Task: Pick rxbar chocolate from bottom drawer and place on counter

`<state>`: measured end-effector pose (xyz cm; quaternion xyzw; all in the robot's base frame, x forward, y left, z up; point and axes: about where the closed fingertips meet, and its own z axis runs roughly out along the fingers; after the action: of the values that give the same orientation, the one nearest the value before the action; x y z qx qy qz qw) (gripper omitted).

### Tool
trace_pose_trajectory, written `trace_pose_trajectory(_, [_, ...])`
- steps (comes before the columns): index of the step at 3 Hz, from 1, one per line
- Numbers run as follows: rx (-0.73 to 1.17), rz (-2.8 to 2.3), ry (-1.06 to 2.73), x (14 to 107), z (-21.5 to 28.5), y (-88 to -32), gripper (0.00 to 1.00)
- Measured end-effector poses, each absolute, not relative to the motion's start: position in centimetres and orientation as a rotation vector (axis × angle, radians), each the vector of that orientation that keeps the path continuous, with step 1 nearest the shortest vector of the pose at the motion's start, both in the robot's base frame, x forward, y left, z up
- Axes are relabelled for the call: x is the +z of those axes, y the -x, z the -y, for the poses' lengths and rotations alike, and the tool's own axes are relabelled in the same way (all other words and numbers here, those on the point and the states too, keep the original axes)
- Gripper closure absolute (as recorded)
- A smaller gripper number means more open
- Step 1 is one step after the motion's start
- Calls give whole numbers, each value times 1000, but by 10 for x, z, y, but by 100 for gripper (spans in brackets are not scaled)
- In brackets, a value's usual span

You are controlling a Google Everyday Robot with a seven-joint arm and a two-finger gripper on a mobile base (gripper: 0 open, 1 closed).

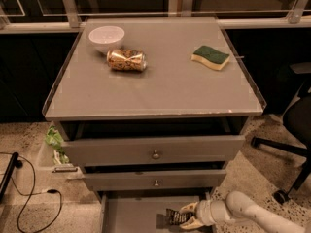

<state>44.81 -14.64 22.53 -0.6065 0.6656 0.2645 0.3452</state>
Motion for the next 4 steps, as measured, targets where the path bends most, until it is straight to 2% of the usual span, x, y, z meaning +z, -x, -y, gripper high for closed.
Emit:
trace_pose_trajectory(1, [636, -1653, 1581, 317, 190, -425, 100])
trace_pose_trajectory(3, [613, -1629, 1614, 339, 186, -415, 100])
trace_pose_trajectory(4, [543, -1546, 1689, 397, 176, -400, 100])
